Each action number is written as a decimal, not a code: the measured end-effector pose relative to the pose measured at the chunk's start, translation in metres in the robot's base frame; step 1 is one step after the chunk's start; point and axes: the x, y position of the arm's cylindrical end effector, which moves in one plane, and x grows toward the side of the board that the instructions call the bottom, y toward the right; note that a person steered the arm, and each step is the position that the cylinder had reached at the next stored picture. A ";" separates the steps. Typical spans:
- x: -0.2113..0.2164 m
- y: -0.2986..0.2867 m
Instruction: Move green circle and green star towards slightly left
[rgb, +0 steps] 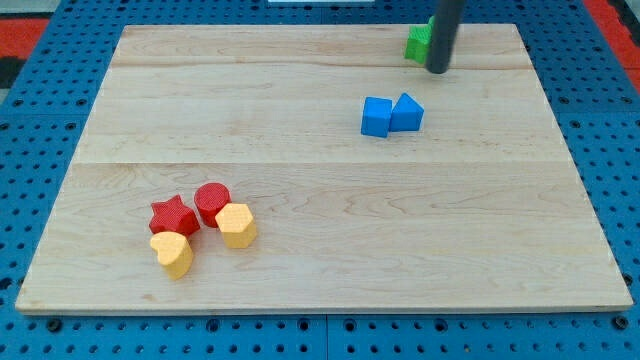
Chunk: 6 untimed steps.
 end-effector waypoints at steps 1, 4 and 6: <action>-0.041 0.066; -0.080 0.024; -0.076 -0.022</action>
